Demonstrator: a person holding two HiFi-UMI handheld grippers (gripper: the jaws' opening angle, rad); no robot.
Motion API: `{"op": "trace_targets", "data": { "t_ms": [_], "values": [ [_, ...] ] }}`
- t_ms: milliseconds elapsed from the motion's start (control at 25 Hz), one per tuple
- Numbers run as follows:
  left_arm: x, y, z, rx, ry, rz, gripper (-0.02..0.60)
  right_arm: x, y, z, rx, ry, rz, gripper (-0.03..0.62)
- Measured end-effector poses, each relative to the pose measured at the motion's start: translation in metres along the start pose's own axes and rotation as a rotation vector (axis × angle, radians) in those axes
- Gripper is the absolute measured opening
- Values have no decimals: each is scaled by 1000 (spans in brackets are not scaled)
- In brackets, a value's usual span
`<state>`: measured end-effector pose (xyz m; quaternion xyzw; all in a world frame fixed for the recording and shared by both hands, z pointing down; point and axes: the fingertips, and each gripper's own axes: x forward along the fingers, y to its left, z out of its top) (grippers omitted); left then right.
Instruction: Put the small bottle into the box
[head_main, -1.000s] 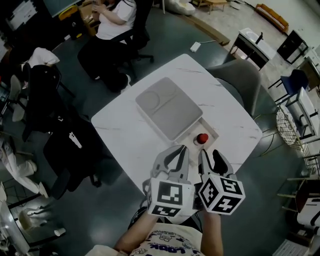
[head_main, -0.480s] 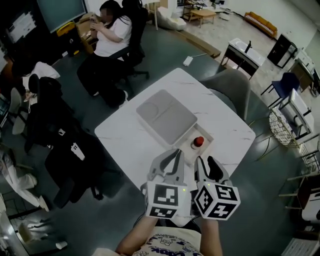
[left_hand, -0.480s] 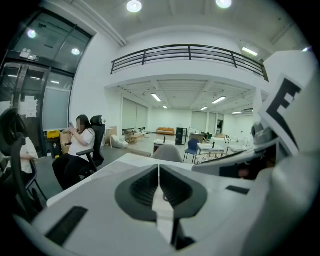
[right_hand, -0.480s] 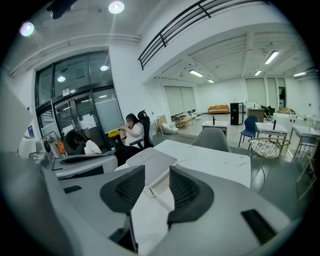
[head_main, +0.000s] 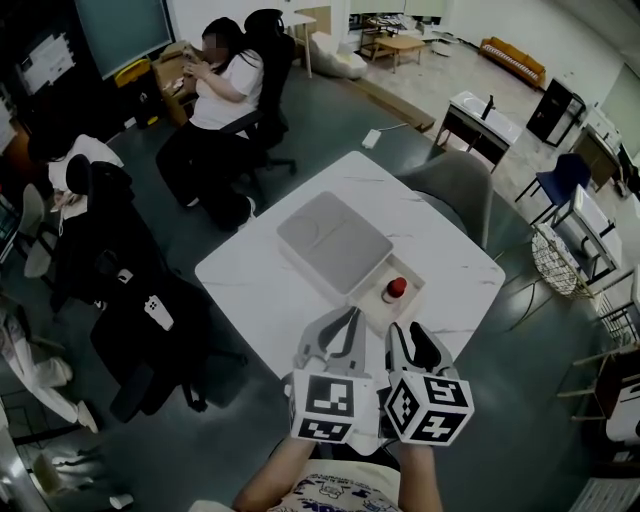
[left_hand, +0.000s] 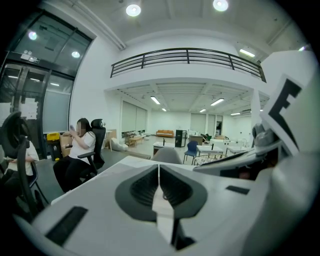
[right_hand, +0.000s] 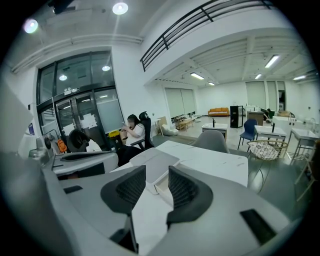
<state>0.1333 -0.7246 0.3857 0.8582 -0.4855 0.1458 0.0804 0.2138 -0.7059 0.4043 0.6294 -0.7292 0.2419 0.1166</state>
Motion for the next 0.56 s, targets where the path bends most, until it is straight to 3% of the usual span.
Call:
{"op": "trace_targets", "data": {
  "t_ms": [560],
  "values": [
    [-15, 4, 3, 15, -23, -11, 20, -9, 14, -3, -10, -7, -4, 149]
  ]
}}
